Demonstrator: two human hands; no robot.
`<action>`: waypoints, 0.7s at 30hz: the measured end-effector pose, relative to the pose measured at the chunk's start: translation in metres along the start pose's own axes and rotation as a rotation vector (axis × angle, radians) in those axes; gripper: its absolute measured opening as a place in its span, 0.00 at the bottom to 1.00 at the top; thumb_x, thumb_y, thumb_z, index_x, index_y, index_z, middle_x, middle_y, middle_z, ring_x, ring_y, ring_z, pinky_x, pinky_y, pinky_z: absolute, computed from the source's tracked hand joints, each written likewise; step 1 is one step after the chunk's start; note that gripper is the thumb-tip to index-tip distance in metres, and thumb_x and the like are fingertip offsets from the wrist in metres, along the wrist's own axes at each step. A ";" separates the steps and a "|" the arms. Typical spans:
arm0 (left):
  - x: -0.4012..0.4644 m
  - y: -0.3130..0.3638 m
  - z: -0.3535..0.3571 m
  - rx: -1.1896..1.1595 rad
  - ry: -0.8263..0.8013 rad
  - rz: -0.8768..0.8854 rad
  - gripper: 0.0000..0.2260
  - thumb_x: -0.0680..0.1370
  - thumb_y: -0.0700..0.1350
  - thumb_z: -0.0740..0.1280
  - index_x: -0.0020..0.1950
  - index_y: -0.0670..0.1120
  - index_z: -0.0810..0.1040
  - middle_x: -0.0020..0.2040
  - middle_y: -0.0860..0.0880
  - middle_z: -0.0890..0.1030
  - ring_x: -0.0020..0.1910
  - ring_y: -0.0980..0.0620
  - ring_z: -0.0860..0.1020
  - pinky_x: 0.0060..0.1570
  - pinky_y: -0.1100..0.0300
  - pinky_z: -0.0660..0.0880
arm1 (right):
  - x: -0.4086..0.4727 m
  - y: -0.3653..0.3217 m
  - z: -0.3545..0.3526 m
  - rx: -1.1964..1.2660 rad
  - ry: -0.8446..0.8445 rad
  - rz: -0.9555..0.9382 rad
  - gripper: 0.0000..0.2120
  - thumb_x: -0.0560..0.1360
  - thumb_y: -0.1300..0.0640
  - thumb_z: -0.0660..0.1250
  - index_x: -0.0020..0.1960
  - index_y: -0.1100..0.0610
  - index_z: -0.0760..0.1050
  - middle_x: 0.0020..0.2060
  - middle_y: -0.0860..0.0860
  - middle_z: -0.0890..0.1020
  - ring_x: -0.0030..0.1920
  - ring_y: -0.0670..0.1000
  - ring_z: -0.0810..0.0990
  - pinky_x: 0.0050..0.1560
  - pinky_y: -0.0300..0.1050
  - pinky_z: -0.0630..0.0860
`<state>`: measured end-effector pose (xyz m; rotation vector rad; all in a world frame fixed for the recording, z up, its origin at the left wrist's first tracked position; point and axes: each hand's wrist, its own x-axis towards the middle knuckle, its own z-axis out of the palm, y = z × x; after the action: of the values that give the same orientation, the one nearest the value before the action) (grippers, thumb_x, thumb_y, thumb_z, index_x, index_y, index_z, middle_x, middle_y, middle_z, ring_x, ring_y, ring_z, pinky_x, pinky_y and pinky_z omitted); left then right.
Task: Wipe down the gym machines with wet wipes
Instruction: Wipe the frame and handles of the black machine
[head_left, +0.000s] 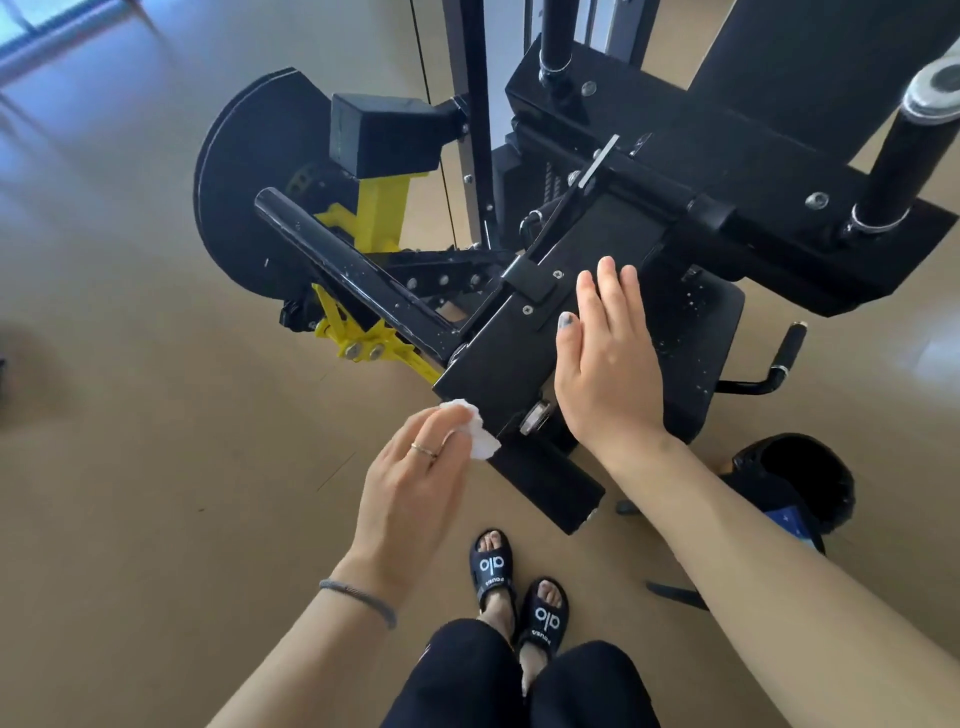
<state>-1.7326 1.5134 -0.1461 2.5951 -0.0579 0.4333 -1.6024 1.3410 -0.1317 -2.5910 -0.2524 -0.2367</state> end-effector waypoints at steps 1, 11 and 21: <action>0.002 -0.001 -0.001 0.017 0.025 -0.014 0.04 0.80 0.35 0.67 0.53 0.40 0.82 0.61 0.49 0.80 0.58 0.49 0.79 0.55 0.55 0.78 | 0.000 0.001 0.000 -0.003 0.002 -0.003 0.27 0.85 0.49 0.46 0.79 0.61 0.61 0.81 0.56 0.58 0.82 0.55 0.50 0.81 0.48 0.53; 0.050 0.013 -0.005 0.053 -0.025 0.211 0.05 0.78 0.32 0.69 0.51 0.40 0.82 0.60 0.46 0.83 0.61 0.45 0.81 0.54 0.53 0.81 | -0.001 -0.007 0.004 -0.026 0.031 0.036 0.28 0.85 0.48 0.46 0.79 0.63 0.62 0.80 0.57 0.59 0.82 0.55 0.51 0.81 0.50 0.51; 0.106 -0.054 -0.031 0.043 -0.189 0.416 0.05 0.78 0.35 0.70 0.53 0.39 0.82 0.58 0.44 0.84 0.59 0.44 0.82 0.57 0.51 0.81 | -0.022 -0.062 0.021 -0.061 0.085 0.091 0.24 0.85 0.50 0.50 0.79 0.57 0.63 0.80 0.56 0.59 0.81 0.56 0.54 0.79 0.59 0.55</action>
<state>-1.6348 1.5798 -0.1125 2.6554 -0.6681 0.3316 -1.6347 1.4012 -0.1243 -2.6369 -0.0977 -0.3256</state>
